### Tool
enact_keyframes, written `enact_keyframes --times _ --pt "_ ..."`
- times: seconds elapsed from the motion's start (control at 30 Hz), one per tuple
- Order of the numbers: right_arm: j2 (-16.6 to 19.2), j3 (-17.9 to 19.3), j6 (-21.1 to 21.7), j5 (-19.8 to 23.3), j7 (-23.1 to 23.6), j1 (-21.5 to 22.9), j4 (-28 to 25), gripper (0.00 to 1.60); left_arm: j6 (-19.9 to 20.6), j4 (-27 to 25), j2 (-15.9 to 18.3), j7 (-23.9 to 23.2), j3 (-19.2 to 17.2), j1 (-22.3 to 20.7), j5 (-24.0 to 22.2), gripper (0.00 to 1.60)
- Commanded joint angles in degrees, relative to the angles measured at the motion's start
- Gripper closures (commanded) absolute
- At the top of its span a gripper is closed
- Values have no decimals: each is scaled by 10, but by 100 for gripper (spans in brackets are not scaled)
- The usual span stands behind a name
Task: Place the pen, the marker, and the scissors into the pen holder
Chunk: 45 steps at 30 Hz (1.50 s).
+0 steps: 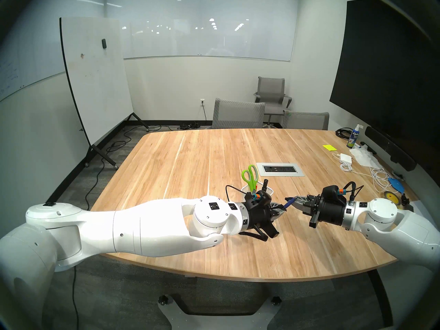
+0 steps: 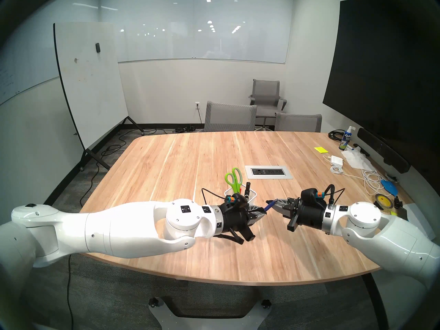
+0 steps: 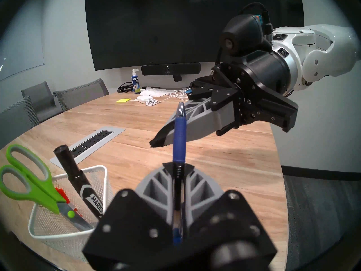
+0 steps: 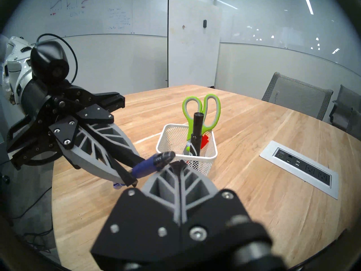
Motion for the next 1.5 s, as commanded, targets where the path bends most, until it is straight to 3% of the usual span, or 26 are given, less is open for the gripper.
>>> enact_keyframes --times 0.0,0.6,1.27,1.47 --pt "9 11 -9 9 1 1 -13 160 -13 5 -20 -8 -6 -1 -1 160" --pt "13 13 -3 35 4 -5 -6 160 -10 42 -45 -36 -11 -15 -10 160" --pt "14 13 0 46 16 -4 0 160 -18 130 -93 -82 -23 -39 -16 160" --pt "12 11 0 43 13 -3 3 160 -15 102 -77 -75 -23 -37 -15 160"
